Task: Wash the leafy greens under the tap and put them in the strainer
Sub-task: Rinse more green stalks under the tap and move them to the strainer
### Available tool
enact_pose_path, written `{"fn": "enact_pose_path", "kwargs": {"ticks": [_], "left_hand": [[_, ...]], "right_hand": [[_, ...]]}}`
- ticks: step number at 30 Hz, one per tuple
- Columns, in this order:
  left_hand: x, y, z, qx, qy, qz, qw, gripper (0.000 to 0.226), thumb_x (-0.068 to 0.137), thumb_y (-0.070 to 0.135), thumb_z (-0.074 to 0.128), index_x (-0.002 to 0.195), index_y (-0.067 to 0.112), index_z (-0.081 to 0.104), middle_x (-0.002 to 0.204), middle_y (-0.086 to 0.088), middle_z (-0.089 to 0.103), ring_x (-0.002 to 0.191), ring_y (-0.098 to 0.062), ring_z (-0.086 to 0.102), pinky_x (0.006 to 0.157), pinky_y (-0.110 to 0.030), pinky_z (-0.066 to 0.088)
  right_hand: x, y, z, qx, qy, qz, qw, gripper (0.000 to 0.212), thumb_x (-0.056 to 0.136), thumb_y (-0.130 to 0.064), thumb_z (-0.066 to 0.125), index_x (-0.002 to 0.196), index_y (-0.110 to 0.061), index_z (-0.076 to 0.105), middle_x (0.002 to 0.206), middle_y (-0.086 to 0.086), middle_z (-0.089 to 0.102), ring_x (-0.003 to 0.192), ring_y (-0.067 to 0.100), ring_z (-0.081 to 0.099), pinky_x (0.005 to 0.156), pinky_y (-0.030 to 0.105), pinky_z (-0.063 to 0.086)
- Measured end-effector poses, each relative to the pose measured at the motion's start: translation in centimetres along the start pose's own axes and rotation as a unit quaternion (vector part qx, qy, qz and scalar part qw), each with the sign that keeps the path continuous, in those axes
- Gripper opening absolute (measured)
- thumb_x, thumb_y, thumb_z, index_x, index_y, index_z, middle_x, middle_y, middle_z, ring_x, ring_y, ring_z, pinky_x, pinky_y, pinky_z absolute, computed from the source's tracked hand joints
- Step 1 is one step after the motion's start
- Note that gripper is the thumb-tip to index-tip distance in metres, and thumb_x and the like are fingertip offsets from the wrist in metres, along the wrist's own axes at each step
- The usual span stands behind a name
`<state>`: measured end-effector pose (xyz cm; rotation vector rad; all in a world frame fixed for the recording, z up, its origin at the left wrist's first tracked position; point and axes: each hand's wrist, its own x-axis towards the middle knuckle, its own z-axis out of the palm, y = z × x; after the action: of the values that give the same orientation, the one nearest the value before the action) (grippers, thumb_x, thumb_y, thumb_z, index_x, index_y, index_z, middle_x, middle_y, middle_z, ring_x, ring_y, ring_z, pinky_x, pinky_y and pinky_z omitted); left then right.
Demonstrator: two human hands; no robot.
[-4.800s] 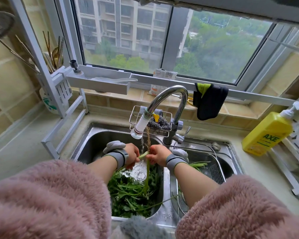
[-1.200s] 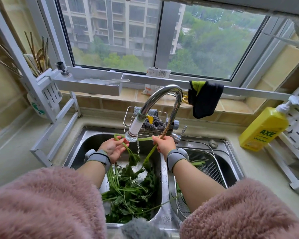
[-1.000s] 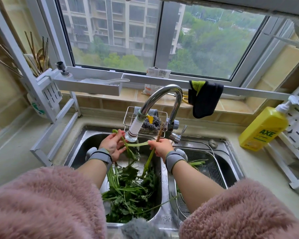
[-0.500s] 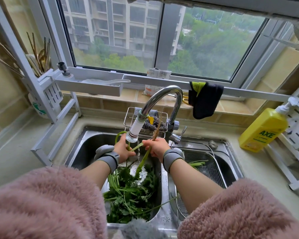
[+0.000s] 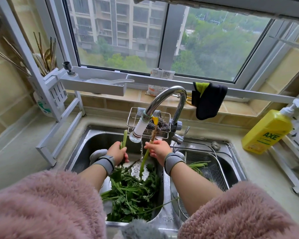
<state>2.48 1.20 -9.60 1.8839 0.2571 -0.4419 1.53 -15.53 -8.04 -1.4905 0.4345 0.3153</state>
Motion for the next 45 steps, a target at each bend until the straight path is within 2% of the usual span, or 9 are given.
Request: {"fn": "enact_pose_path", "kwargs": {"ticks": [6, 9, 15, 19, 23, 29, 34, 39, 45], "left_hand": [[0.1, 2.1, 2.4, -0.271, -0.028, -0.076, 0.959, 0.025, 0.098, 0.0, 0.035, 0.08, 0.006, 0.05, 0.061, -0.006, 0.048, 0.057, -0.018, 0.052, 0.063, -0.027, 0.039], [0.2, 2.5, 3.4, -0.32, -0.027, -0.068, 0.945, 0.029, 0.097, -0.003, 0.036, 0.08, 0.011, 0.055, 0.07, -0.006, 0.06, 0.072, -0.018, 0.055, 0.066, -0.029, 0.042], [0.4, 2.4, 3.8, -0.393, -0.021, -0.071, 0.916, 0.019, 0.092, -0.001, 0.049, 0.085, 0.012, 0.06, 0.056, 0.002, 0.067, 0.068, -0.018, 0.054, 0.066, -0.036, 0.046], [0.5, 2.7, 3.8, -0.351, 0.001, -0.068, 0.934, 0.017, 0.087, -0.003, 0.057, 0.074, 0.007, 0.058, 0.051, -0.001, 0.064, 0.068, -0.018, 0.053, 0.082, -0.038, 0.043], [0.5, 1.9, 2.7, -0.3, 0.029, -0.086, 0.95, 0.023, 0.094, 0.004, 0.048, 0.072, 0.009, 0.047, 0.059, -0.006, 0.043, 0.055, -0.017, 0.042, 0.061, -0.027, 0.04], [-1.6, 1.4, 1.9, -0.165, -0.123, -0.082, 0.975, 0.013, 0.083, 0.0, 0.065, 0.074, 0.008, 0.059, 0.067, -0.004, 0.055, 0.051, -0.009, 0.05, 0.055, -0.02, 0.038], [-1.2, 0.3, 1.3, -0.103, -0.128, -0.077, 0.983, 0.014, 0.075, -0.001, 0.073, 0.076, 0.006, 0.061, 0.065, -0.006, 0.055, 0.054, -0.014, 0.048, 0.054, -0.024, 0.043], [-1.7, 0.2, 0.3, -0.094, -0.14, -0.077, 0.983, 0.01, 0.078, 0.002, 0.071, 0.075, 0.005, 0.061, 0.061, -0.005, 0.056, 0.043, -0.011, 0.05, 0.045, -0.021, 0.045], [-1.7, -0.3, -0.5, -0.059, -0.159, -0.063, 0.984, 0.021, 0.077, 0.002, 0.072, 0.065, 0.01, 0.056, 0.061, -0.005, 0.052, 0.054, -0.015, 0.045, 0.057, -0.026, 0.043]], "right_hand": [[-0.1, 0.3, -1.0, 0.021, 0.046, 0.007, 0.999, 0.011, 0.09, -0.009, 0.059, 0.082, -0.01, 0.053, 0.078, 0.006, 0.062, 0.048, 0.006, 0.038, 0.044, 0.012, 0.035], [-0.1, 0.5, -1.6, 0.021, 0.052, 0.012, 0.998, 0.008, 0.09, -0.009, 0.059, 0.086, -0.007, 0.054, 0.078, 0.007, 0.062, 0.044, 0.004, 0.039, 0.042, 0.012, 0.035], [-0.6, 0.7, -1.9, 0.029, 0.051, 0.013, 0.998, 0.018, 0.089, -0.009, 0.06, 0.104, -0.001, 0.055, 0.076, 0.006, 0.061, 0.034, -0.001, 0.043, 0.038, 0.01, 0.034], [-0.6, 0.6, -2.3, -0.008, 0.062, 0.001, 0.998, 0.034, 0.087, -0.015, 0.065, 0.113, 0.004, 0.058, 0.073, 0.001, 0.058, 0.051, 0.005, 0.044, 0.044, 0.012, 0.038], [-0.4, 0.8, -2.2, -0.024, 0.052, -0.011, 0.998, 0.036, 0.085, -0.018, 0.067, 0.114, 0.001, 0.06, 0.073, -0.001, 0.057, 0.061, 0.007, 0.046, 0.056, 0.016, 0.043], [-0.9, 0.8, -0.7, -0.042, -0.004, -0.023, 0.999, 0.031, 0.087, -0.018, 0.065, 0.111, 0.001, 0.062, 0.075, 0.001, 0.064, 0.064, 0.009, 0.057, 0.057, 0.016, 0.049], [-1.3, 0.4, 0.7, -0.026, -0.038, -0.036, 0.998, 0.028, 0.088, -0.017, 0.063, 0.111, 0.0, 0.06, 0.073, 0.003, 0.063, 0.057, 0.008, 0.061, 0.056, 0.017, 0.053], [-1.1, 0.8, 1.1, -0.07, -0.089, -0.05, 0.992, 0.028, 0.086, -0.004, 0.063, 0.113, 0.001, 0.058, 0.085, 0.003, 0.064, 0.073, 0.014, 0.063, 0.067, 0.019, 0.054], [-1.6, 0.7, 1.7, -0.171, -0.09, -0.081, 0.978, 0.029, 0.088, -0.003, 0.059, 0.116, 0.005, 0.057, 0.093, 0.016, 0.067, 0.063, 0.01, 0.063, 0.062, 0.019, 0.055]]}}
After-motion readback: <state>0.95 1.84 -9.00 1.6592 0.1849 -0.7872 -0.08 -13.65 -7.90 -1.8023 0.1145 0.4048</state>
